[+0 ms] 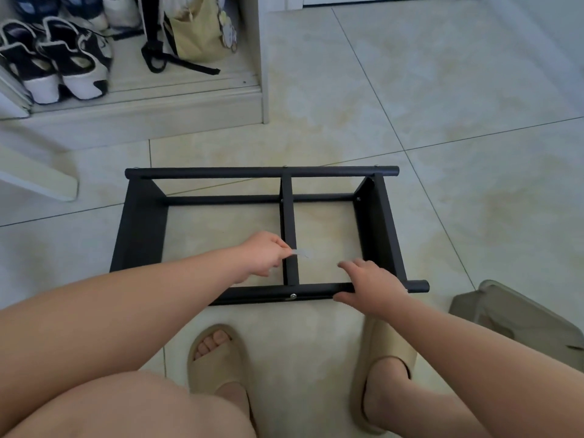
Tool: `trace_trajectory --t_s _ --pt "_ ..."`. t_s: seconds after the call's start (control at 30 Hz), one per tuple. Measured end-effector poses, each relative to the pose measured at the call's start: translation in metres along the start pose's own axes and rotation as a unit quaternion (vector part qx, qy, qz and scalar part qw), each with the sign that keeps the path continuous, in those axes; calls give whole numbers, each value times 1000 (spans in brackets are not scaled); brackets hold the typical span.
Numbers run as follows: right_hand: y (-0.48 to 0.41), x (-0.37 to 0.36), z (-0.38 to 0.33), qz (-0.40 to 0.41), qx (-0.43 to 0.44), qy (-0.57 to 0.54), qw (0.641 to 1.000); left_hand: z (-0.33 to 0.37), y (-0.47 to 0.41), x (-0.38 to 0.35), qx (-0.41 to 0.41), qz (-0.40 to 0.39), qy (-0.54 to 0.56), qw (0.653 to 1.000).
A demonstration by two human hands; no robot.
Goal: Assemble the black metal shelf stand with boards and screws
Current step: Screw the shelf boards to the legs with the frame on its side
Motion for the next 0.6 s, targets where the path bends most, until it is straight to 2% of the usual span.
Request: trace_trajectory --t_s 0.1,0.23,0.43,0.6 --pt "-12 6 -19 53 83 -14 995 -8 -7 20 -9 56 13 998" --pt "-33 9 -39 73 152 54 984 -26 -19 47 8 90 18 996" --pt "-58 3 -54 72 201 99 972 -46 -45 55 8 62 -9 998" --pt "-63 -5 -55 91 223 116 963 -48 -62 43 -25 -10 -67 997"
Point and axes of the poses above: each hand's wrist, its own y-axis away from the middle knuckle, its own x-axis out of the back of the hand, z = x × y, the point moved 1 cm from there along -y, towards the middle knuckle, and after that the axes turned 3 degrees about y, right-handed, at the moved point
